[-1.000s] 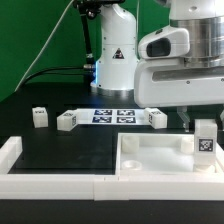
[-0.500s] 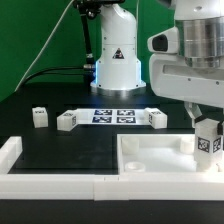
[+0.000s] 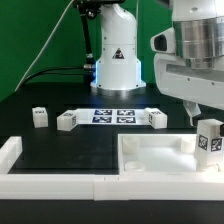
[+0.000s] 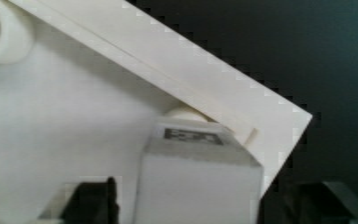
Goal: Assemble one leg
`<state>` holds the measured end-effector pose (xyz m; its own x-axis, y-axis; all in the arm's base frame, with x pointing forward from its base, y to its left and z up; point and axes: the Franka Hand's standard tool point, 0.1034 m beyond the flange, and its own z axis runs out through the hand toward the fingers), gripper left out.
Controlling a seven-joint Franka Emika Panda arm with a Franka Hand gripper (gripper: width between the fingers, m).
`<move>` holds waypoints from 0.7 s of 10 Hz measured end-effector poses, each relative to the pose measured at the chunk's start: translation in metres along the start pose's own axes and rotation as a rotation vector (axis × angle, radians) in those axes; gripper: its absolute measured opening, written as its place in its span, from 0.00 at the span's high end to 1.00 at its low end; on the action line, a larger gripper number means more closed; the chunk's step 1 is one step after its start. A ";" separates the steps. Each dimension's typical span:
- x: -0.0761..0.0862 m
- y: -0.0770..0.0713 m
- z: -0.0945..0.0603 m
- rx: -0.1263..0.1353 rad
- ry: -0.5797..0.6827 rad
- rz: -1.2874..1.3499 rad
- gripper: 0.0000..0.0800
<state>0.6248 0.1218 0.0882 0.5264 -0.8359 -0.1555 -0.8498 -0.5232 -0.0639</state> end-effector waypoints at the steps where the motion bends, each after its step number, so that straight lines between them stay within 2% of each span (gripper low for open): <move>1: 0.000 0.000 0.000 0.000 0.000 -0.011 0.26; 2: 0.000 0.000 0.000 -0.005 0.004 -0.175 0.26; 3: 0.001 0.001 0.001 -0.006 0.002 -0.321 0.20; 6: 0.003 -0.003 0.004 -0.024 0.020 -0.778 0.19; 7: 0.004 -0.004 0.006 -0.021 0.040 -0.887 0.19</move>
Offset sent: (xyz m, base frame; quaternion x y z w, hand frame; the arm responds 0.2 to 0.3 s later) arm 0.0145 0.0044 -0.0049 -0.0021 -0.0414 -0.4271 0.9032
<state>0.6298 0.1217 0.0821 0.9917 -0.1263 -0.0228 -0.1282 -0.9837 -0.1260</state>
